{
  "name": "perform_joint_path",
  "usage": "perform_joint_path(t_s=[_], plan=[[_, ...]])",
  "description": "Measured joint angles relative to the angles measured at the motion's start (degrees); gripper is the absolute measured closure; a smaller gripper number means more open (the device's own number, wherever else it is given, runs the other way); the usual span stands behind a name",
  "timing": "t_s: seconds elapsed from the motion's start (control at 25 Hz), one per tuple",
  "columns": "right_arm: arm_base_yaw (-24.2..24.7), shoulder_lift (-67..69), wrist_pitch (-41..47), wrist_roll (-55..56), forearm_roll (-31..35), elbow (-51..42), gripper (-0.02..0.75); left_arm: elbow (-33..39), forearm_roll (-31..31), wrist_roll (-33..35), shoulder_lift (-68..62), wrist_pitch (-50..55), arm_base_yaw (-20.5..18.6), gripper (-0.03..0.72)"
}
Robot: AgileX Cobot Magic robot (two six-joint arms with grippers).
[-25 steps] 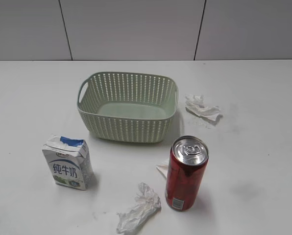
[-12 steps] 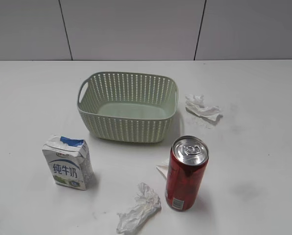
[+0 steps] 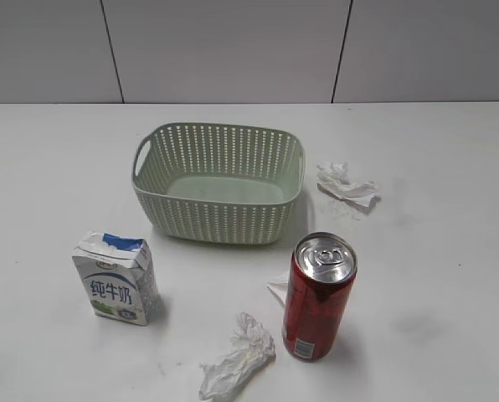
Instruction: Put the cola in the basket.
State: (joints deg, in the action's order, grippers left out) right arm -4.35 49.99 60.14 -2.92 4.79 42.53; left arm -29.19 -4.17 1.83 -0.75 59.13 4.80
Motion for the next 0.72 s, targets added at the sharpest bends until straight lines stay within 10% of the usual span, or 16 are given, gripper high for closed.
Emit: perform_joint_path(t_s=[0.36, 0.72], plan=[[-3.07, 16.19, 0.87, -1.16, 0.28, 9.07, 0.164, 0.00, 0.00, 0.00, 0.00, 0.00, 0.00, 0.461], [-16.36, 23.75, 1.50, -1.33, 0.77, 19.18, 0.164, 0.00, 0.00, 0.05, 0.00, 0.00, 0.00, 0.461]])
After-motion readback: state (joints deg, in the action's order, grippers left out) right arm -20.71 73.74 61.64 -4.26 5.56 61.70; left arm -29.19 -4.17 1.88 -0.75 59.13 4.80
